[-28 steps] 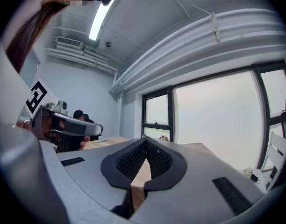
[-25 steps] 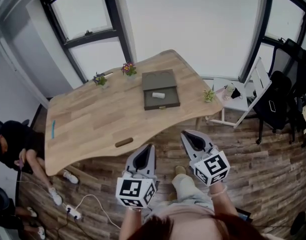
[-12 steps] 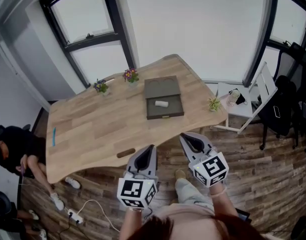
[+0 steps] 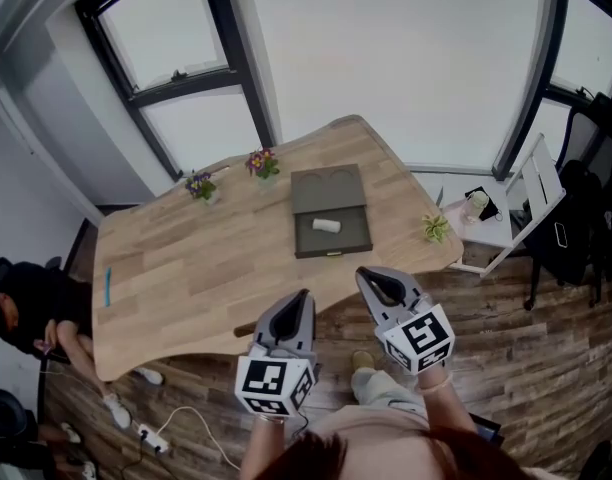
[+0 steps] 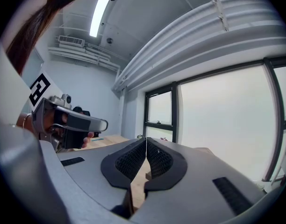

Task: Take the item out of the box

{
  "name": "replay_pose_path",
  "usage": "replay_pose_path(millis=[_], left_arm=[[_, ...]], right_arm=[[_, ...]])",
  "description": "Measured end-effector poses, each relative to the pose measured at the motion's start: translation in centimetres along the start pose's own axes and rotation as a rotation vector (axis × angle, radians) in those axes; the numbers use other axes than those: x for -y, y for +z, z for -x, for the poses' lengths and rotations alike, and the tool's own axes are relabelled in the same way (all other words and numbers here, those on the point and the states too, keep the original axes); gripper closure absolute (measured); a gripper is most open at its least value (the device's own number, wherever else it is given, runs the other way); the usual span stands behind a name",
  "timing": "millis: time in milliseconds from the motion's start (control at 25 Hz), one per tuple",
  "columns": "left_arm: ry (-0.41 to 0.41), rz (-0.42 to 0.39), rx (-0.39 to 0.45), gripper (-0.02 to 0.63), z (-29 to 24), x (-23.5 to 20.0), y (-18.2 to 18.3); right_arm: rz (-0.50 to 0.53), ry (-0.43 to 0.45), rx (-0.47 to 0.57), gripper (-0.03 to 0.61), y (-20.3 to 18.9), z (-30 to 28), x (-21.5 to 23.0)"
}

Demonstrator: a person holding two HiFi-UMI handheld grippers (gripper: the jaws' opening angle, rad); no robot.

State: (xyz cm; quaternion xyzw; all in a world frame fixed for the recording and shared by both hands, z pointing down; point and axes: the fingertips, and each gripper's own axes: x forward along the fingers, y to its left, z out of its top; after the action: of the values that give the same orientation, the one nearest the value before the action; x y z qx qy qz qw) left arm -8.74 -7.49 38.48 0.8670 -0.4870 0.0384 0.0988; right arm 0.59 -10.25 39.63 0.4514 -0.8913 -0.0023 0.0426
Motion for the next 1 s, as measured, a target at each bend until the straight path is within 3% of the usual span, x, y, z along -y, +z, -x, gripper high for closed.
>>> replay_pose_path(millis=[840, 1000], left_arm=[[0.086, 0.040, -0.016, 0.614, -11.1, -4.8, 0.9], [0.114, 0.042, -0.019, 0.614, -12.6, -5.9, 0.6]], right_arm=[[-0.006, 0.191, -0.020, 0.575, -1.4, -9.9, 7.0], [0.037, 0.239, -0.060, 0.546, -2.6, -11.9, 7.6]])
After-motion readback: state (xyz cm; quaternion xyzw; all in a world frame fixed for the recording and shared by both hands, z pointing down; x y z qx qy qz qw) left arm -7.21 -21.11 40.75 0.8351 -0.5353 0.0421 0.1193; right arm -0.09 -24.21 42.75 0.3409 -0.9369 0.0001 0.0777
